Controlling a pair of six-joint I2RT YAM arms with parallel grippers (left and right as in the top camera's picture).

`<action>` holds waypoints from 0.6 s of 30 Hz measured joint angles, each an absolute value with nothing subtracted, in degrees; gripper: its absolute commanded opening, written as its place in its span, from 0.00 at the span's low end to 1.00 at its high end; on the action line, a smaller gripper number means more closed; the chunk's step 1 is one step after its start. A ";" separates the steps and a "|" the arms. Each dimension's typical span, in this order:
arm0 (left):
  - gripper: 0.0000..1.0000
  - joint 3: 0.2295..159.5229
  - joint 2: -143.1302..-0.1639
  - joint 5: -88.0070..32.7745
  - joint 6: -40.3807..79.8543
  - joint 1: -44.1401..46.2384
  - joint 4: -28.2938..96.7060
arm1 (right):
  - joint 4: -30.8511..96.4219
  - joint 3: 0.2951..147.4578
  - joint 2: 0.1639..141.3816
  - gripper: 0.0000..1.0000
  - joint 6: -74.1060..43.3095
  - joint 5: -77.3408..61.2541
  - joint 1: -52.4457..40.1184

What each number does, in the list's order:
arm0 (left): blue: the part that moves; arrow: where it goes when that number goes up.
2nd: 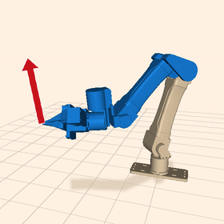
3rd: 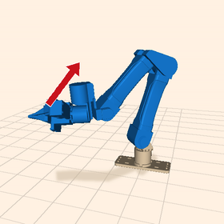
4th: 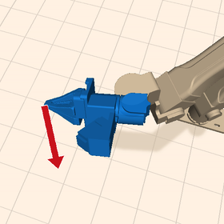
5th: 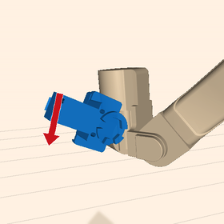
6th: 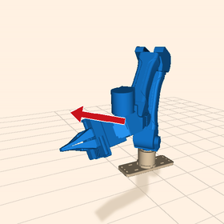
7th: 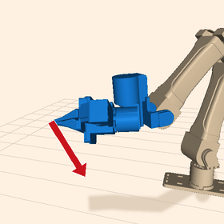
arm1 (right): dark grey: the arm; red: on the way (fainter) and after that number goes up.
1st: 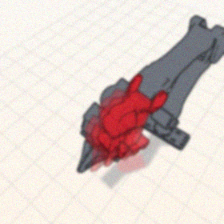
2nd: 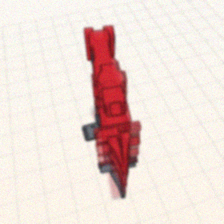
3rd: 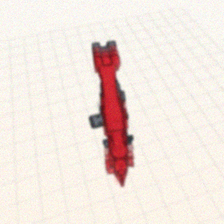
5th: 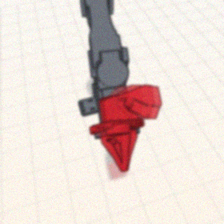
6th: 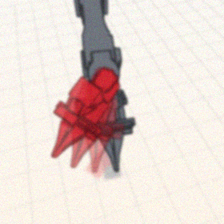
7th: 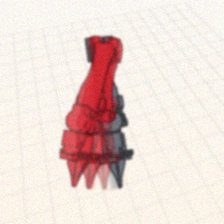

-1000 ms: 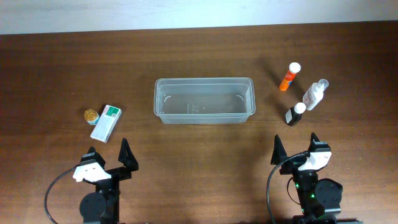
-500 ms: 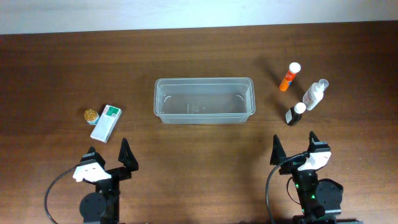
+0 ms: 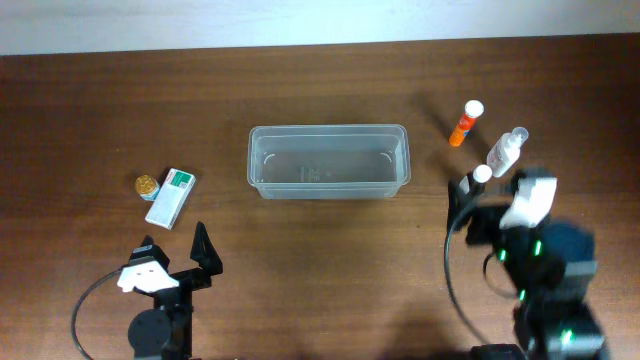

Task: Pack container
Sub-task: 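Move the right gripper over the white pump bottle and lower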

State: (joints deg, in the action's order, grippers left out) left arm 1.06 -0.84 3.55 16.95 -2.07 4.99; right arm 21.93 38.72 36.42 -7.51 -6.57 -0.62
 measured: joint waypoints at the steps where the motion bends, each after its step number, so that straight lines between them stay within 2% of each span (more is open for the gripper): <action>1: 0.99 1.06 -0.84 3.55 16.95 -2.07 4.97 | 24.88 42.89 40.10 0.98 -7.53 -6.57 -0.49; 5: 0.99 1.06 -0.84 3.55 16.95 -2.07 4.99 | 39.29 60.73 54.70 0.98 -7.42 -6.44 2.24; 11: 1.00 1.06 -0.84 3.55 16.95 -2.07 4.97 | 57.65 83.02 71.18 0.98 -6.02 -6.04 11.29; 18: 0.99 1.06 -0.84 3.55 16.95 -2.07 4.95 | 63.35 92.60 79.07 0.98 -0.91 -7.81 19.90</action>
State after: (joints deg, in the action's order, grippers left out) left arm 1.06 -0.84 3.55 16.95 -2.07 4.95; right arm 63.35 92.60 79.07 -0.91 -7.81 19.90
